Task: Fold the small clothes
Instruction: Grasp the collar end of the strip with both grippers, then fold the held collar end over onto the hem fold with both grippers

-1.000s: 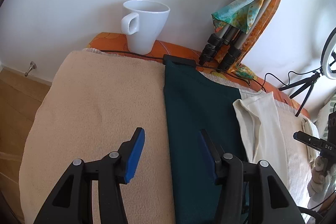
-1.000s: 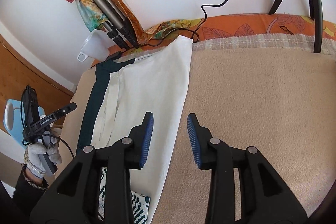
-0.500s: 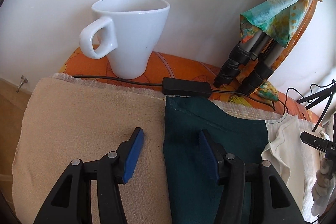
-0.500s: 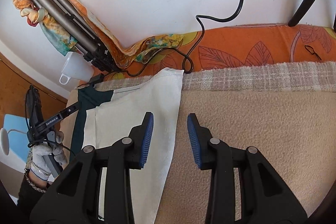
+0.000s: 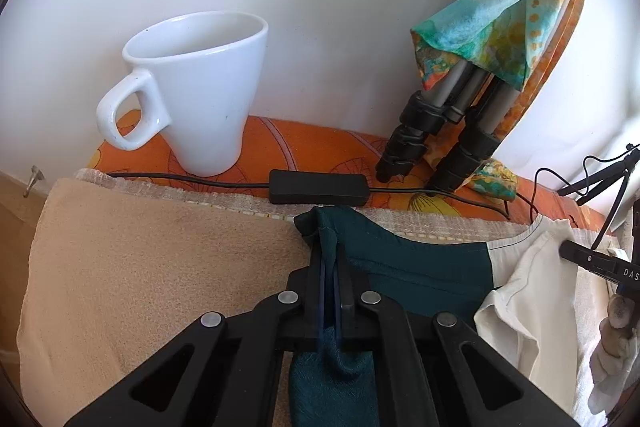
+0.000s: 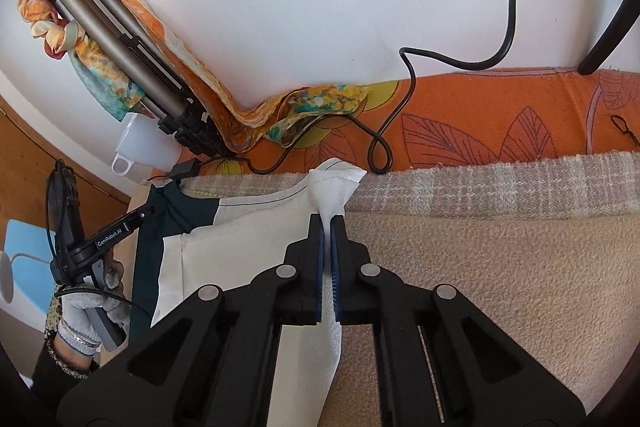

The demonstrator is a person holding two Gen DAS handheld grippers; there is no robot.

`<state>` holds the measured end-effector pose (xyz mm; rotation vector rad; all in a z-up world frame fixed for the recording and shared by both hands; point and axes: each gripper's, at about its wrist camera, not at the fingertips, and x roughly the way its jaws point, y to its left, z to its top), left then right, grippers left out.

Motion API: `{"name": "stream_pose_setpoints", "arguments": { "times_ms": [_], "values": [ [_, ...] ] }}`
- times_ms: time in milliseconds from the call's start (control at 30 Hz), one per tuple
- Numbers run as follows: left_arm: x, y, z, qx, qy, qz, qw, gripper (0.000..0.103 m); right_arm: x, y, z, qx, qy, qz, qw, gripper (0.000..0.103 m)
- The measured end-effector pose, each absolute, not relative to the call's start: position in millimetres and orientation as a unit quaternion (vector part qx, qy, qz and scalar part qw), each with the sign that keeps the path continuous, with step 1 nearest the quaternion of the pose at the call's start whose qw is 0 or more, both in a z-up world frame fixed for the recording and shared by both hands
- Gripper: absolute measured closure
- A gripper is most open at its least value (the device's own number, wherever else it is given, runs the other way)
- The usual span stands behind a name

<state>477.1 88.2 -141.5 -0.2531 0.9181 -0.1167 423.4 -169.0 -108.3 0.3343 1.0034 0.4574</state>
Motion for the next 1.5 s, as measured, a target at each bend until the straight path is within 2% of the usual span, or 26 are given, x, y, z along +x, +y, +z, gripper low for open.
{"name": "stream_pose_setpoints", "arguments": {
  "times_ms": [367, 800, 1000, 1300, 1433, 1500],
  "values": [
    [417.8, 103.4, -90.3, -0.145, 0.406, -0.092, 0.898, 0.103, 386.7, -167.4, -55.9, 0.165, 0.435, 0.244, 0.851, 0.100],
    [313.0, 97.7, -40.2, -0.141, 0.378, -0.111, 0.908, 0.103, 286.9, -171.7, -6.9, 0.149, 0.412, 0.255, 0.862, 0.100],
    [257.9, 93.1, -40.4, -0.134, 0.377, -0.116, 0.909, 0.103, 227.5, -164.1, -9.0, 0.143, 0.412, 0.255, 0.863, 0.100],
    [187.6, 82.0, -71.3, -0.091, 0.405, -0.119, 0.902, 0.103, 142.8, -164.4, -29.7, 0.129, 0.419, 0.258, 0.861, 0.100],
    [162.4, 78.2, -84.2, -0.061, 0.415, -0.118, 0.900, 0.101, 110.5, -161.2, -41.5, 0.100, 0.421, 0.256, 0.865, 0.100],
    [151.3, 77.9, -89.8, -0.049, 0.424, -0.119, 0.897, 0.097, 97.7, -160.3, -48.3, 0.087, 0.425, 0.255, 0.864, 0.100]
  ]
}}
